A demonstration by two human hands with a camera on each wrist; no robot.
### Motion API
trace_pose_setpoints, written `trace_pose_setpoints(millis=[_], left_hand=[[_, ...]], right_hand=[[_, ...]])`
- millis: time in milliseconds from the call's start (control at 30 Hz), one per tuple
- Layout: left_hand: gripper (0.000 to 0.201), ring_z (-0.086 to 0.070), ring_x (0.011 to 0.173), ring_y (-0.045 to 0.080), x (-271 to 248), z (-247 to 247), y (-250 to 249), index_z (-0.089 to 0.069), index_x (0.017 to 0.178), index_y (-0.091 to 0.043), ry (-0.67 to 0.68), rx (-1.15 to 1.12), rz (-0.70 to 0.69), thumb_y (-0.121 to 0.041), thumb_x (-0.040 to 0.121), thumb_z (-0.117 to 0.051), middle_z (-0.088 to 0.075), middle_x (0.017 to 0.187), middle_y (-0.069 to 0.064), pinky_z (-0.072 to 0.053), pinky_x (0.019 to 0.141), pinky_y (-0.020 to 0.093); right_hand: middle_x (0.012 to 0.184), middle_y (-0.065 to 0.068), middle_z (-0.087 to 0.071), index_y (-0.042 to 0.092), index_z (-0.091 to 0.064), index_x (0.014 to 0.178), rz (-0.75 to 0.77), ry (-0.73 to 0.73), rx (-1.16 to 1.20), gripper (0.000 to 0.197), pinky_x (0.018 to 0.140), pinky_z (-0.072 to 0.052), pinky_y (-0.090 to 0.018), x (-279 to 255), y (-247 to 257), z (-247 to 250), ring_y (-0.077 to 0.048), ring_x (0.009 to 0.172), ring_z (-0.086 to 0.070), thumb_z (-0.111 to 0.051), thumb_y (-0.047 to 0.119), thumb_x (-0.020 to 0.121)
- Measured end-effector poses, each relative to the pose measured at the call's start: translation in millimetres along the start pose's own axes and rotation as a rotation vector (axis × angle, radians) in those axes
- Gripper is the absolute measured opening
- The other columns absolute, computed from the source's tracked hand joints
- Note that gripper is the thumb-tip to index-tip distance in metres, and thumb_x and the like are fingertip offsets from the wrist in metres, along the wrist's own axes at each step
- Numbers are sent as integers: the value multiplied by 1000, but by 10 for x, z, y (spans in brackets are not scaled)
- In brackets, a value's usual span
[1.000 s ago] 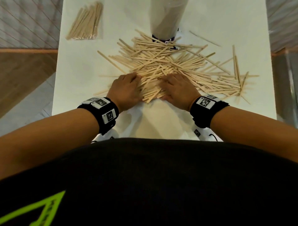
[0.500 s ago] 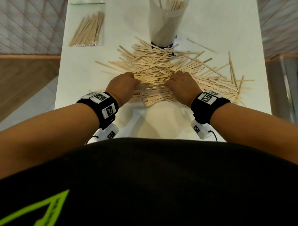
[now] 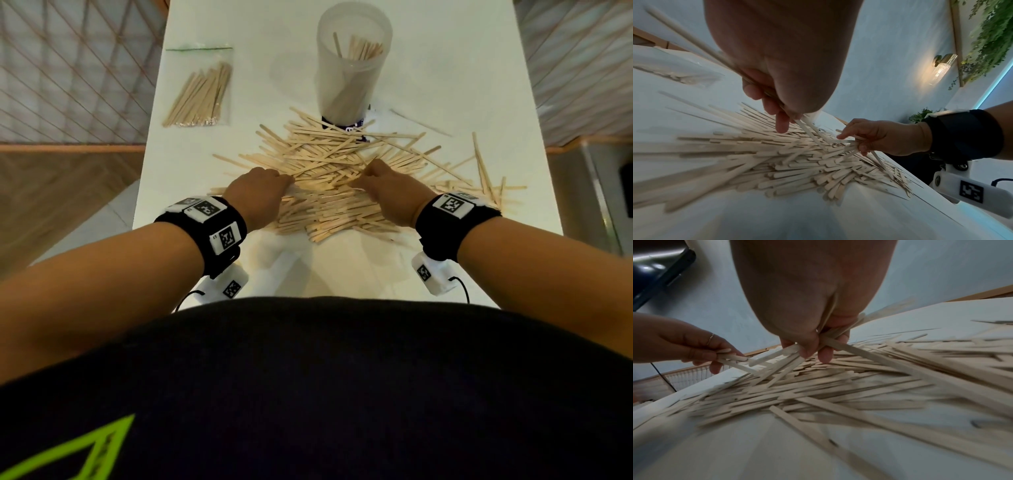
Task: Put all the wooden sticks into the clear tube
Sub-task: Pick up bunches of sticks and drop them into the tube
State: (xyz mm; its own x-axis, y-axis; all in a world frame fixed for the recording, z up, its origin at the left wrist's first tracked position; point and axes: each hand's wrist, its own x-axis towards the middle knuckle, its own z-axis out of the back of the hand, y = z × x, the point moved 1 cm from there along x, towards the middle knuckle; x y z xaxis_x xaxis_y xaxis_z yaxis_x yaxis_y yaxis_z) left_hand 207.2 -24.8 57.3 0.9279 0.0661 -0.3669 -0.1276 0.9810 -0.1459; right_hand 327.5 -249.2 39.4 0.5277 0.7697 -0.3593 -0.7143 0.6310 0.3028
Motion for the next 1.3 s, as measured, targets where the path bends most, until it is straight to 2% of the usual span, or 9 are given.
trace_pose_setpoints(millis=[167, 300, 467, 600, 700, 900, 967, 1133, 1300], left_hand=[[49, -50, 112, 31, 0, 30, 41, -38, 144, -20, -3, 44, 30, -10, 96, -38, -55, 121, 10, -43, 83, 38], [42, -52, 112, 33, -12, 72, 81, -42, 141, -18, -3, 15, 58, -15, 99, -37, -54, 122, 12, -44, 87, 40], [32, -54, 93, 29, -38, 144, 139, -54, 120, -10, 18, -51, 125, -28, 101, -35, -55, 107, 11, -41, 74, 36], [29, -47, 75, 22, -62, 206, 163, -47, 95, -10, 16, -142, 147, -33, 103, -32, -50, 92, 6, -35, 67, 33], [28, -47, 66, 18, -66, 287, 151, -50, 99, -9, -3, -235, 149, -28, 103, -29, -54, 95, 7, -33, 57, 31], [23, -53, 81, 19, -5, 458, 77, -55, 94, -14, -45, -689, 187, -16, 101, -33, -57, 95, 1, -45, 72, 31], [24, -56, 74, 16, 15, 551, -27, -56, 89, -11, -91, -946, 189, -9, 100, -34, -59, 88, 1, -49, 63, 19], [24, -65, 84, 15, 129, 846, -333, -58, 87, -16, -134, -1190, 85, -15, 102, -40, -69, 88, 0, -47, 82, 28], [25, -63, 79, 11, 195, 1090, -583, -63, 89, -14, -197, -1270, 25, -16, 102, -41, -69, 87, -1, -48, 72, 23]], right_hand=[[159, 5, -4, 51, 0, 146, 29, 25, 4, 102, 74, -50, -33, 16, 12, 14, -20, 107, -53, -44, -16, 84], [151, -8, -30, 43, 9, 149, -24, 32, 4, 97, 82, -49, -38, 64, 38, 58, -32, 116, -53, -42, -11, 86], [144, -12, -41, 25, -10, 153, -87, 101, -138, 76, 97, -42, -39, 67, 16, 138, -34, 124, -47, -36, -8, 89], [123, -13, -48, 15, -40, 140, -92, 136, -308, 41, 86, -47, -42, 62, -84, 218, -34, 109, -53, -43, 17, 99], [110, -14, -50, 7, -51, 117, -131, 117, -264, 23, 75, -43, -38, -2, -173, 350, -31, 92, -53, -45, 18, 99], [90, -5, -59, 15, -46, 85, -259, -102, 291, 14, 63, -35, -30, -52, -128, 640, -21, 74, -49, -41, 15, 98], [76, -4, -60, 17, -43, 78, -252, -214, 579, 20, 60, -40, -31, -15, -7, 727, -19, 65, -50, -44, 19, 98], [73, -11, -61, 12, -45, 88, -185, -443, 1138, 12, 56, -46, -27, 86, 471, 999, -18, 57, -56, -44, 12, 100], [88, -24, -63, -2, -51, 93, -90, -617, 1345, 11, 69, -46, -36, 99, 778, 1241, -24, 75, -60, -44, 6, 96]])
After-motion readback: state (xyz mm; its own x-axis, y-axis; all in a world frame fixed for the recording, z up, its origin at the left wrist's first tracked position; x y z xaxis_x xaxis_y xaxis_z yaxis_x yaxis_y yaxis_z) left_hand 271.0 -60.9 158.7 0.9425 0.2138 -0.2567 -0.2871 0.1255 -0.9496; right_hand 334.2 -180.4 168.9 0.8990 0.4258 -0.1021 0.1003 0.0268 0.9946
